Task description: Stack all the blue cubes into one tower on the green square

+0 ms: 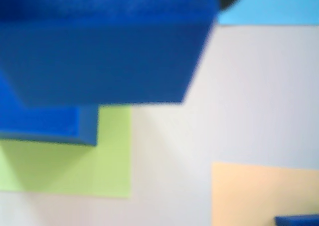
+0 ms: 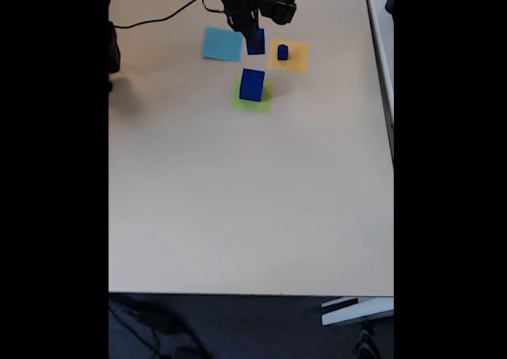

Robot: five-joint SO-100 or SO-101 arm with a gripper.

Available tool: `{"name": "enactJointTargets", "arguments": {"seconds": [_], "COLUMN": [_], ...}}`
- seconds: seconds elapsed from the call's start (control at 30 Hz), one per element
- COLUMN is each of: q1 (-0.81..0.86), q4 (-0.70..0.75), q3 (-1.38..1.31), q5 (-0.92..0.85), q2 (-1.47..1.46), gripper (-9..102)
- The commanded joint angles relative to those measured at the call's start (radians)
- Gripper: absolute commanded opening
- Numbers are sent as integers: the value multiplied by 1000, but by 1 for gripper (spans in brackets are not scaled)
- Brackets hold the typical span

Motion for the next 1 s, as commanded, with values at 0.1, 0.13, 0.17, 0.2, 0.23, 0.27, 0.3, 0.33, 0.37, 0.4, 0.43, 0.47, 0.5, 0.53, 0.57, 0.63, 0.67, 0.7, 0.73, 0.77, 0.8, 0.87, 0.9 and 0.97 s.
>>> {"name": "enactJointTargets", "arguments": {"seconds": [0.1,0.13,0.17,0.2,0.23,0.27,0.3,0.33,0.37,0.4,0.43,0.47,0.5,0.53,0.57,0.63,0.67,0.7,0.73,0.77,0.8,0.87,0.9,0.97], "q1": [49,52,54,57,58,60,61,61,63,64,64,66,67,69,71,74,75,77,78,81,83,86,87,91], "q4": [-100,-107,-110,-114,-120,-133,-143,-144,-144,-147,-152,-153,-156,-160,-161,-161,-161,-163,-163,-163,-163,-163,-163,-163], "q3": [52,52,52,52,54,63,69,74,77,84,91,98,107,114,118,132,140,146,149,149,150,156,156,156], "q5": [-41,-46,-46,-48,-51,-54,-54,-54,-51,-49,-49,-49,-46,-44,-44,-41,-38,-38,-38,-40,-41,-43,-44,-44], "q2": [20,14,9,3,-3,-5,-5,-5,-5,-2,0,3,8,9,11,15,18,21,23,23,25,29,31,32], "gripper": [0,0,0,0,0,0,0,0,0,0,0,0,0,0,0,0,0,0,0,0,0,0,0,1]}}
